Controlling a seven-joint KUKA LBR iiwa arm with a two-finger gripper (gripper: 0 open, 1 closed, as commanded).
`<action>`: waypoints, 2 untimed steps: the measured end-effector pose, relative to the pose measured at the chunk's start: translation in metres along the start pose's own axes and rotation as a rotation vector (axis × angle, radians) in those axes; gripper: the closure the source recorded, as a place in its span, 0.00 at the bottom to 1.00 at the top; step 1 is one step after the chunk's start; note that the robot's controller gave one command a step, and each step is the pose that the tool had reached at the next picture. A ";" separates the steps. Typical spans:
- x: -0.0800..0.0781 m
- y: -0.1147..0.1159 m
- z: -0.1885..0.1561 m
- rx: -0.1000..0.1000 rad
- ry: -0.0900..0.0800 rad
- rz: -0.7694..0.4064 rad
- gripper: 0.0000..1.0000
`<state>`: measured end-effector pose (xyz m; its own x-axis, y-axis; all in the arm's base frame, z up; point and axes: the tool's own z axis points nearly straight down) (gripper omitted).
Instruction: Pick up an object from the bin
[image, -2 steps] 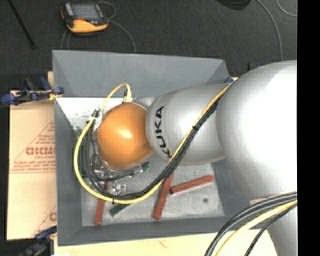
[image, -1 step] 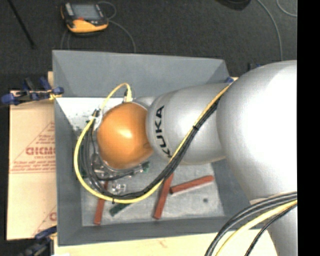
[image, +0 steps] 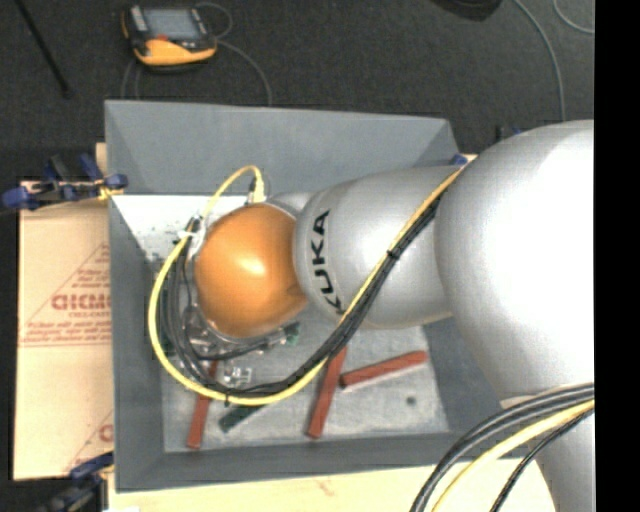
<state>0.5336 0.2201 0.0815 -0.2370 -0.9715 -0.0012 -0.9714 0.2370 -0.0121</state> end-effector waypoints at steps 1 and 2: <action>0.000 0.002 -0.004 -0.008 0.000 0.001 1.00; 0.001 0.003 -0.023 -0.016 0.003 0.001 1.00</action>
Offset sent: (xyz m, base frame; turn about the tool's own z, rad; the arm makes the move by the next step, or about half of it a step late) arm 0.0000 0.0001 0.0359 0.0000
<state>0.5301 0.2200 0.1045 -0.2379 -0.9713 0.0020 -0.9713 0.2379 0.0037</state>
